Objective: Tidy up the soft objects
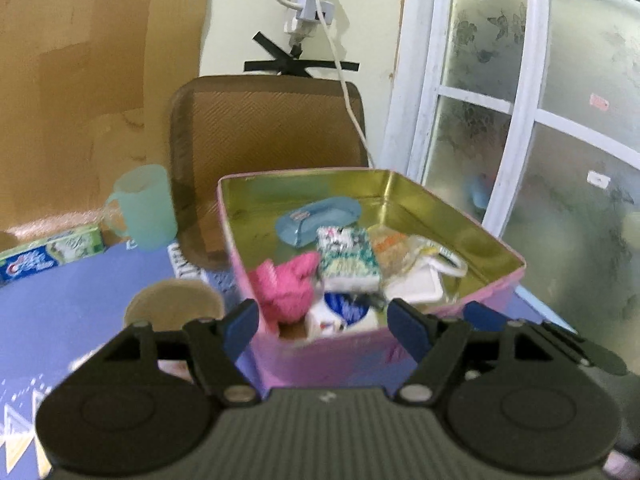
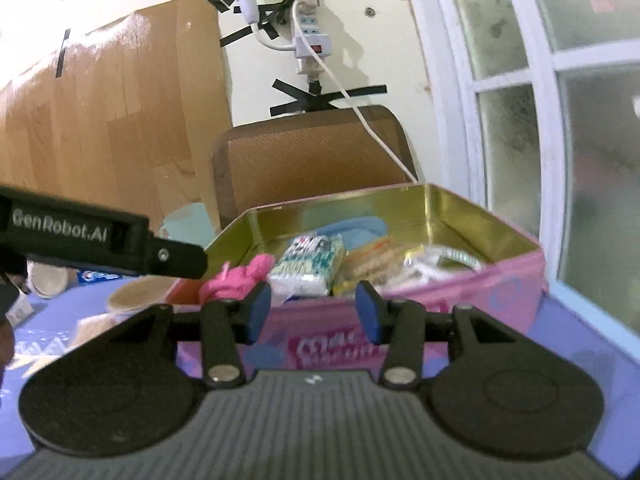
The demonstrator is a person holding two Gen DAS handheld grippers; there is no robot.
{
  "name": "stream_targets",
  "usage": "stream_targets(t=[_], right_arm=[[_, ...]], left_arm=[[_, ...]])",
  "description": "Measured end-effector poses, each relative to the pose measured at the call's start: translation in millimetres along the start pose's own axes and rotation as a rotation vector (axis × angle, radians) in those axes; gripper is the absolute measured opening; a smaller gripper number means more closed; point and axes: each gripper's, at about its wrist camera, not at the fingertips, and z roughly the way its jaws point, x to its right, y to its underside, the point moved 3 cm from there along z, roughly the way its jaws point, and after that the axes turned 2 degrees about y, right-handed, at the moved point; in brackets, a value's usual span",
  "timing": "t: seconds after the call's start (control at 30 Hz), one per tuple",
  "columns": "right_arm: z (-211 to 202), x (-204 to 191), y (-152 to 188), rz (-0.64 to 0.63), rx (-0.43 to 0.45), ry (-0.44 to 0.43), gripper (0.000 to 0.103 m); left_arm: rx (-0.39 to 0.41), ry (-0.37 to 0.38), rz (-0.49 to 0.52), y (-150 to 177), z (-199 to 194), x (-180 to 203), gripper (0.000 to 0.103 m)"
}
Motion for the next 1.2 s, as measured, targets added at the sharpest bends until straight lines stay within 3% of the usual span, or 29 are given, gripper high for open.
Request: stream_targets(t=[0.17,0.27,0.53,0.7,1.2], right_arm=[[-11.2,-1.6,4.2,0.052,-0.037,-0.032,0.050],[-15.5,-5.1,5.9,0.086,-0.062,-0.057,0.050],[-21.1,-15.9,6.6,0.156,-0.095,-0.103,0.057],[-19.1,-29.7,10.3,0.130,-0.112,-0.116,0.057],[-18.3,-79.8,23.1,0.037,-0.160,-0.132,0.057]], left_arm=[[-0.017,-0.021,0.004,19.9,-14.6,-6.2,0.073],[-0.017,-0.040,0.001,30.3,-21.2,-10.8,0.087],[-0.006,-0.126,0.033,54.6,-40.2,-27.7,0.102],[-0.008,-0.192,0.056,66.7,-46.7,-43.8,0.103],[-0.023,-0.222,0.011,90.9,-53.1,-91.4,0.103]])
